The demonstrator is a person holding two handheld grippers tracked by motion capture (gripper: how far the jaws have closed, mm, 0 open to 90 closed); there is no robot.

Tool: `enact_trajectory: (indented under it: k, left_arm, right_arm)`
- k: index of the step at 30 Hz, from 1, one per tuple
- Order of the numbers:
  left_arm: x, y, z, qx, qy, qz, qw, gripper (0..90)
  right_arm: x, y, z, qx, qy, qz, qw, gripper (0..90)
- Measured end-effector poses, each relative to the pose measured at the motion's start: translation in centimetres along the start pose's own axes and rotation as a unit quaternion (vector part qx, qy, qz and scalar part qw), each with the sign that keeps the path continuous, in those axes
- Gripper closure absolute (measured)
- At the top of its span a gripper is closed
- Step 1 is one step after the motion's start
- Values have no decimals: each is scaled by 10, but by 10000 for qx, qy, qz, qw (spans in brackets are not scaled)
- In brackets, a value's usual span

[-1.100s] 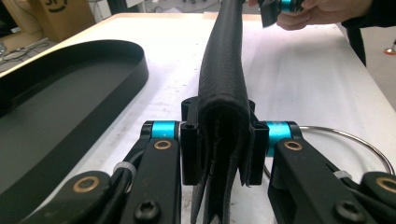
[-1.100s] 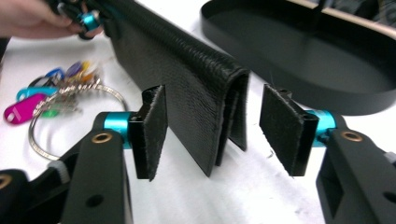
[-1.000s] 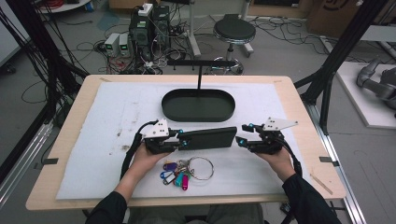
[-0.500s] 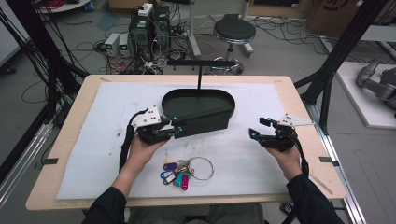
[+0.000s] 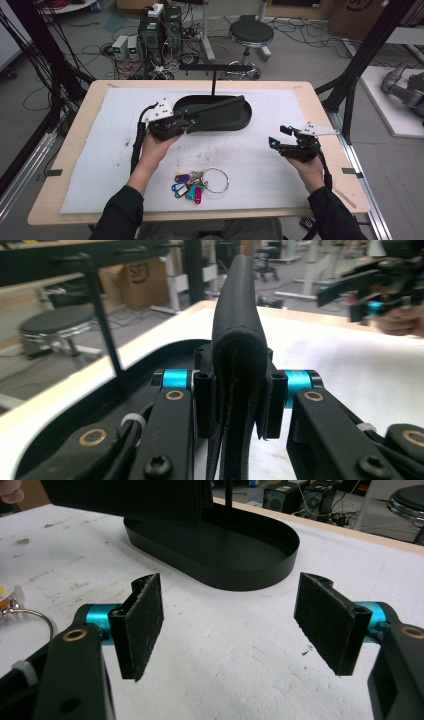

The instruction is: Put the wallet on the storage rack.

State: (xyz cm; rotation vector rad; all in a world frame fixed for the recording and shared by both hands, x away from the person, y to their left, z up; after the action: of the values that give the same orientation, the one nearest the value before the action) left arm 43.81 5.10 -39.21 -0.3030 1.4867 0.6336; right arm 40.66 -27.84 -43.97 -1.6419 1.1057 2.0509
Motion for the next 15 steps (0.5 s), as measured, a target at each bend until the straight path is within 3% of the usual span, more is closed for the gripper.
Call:
enact_trajectory:
  k: [5, 12, 15]
  left_arm:
    - [4, -7, 14, -208, 76, 53, 9997, 740]
    - [6, -21, 28, -339, 119, 84, 9993, 740]
    - [7, -27, 32, -410, 62, -48, 9991, 740]
  right_arm:
    - [0, 1, -1, 21, -14, -9, 10000, 282]
    - [1, 1, -2, 15, -13, 2, 10000, 284]
    - [1, 0, -1, 19, -9, 11, 10000, 285]
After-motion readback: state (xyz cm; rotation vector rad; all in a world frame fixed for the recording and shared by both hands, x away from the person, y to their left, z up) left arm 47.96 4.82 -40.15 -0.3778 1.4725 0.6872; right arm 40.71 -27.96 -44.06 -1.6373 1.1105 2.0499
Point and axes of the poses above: each handheld gripper's, and its own axes: y roughly backward along the jaws, x roughly out of its underside, z roughly to its left, the point moved 8 cm from there along -y, roughly forward along the jaws, and after that the axes turned 2 degrees about -x, right-handed, at the moved point
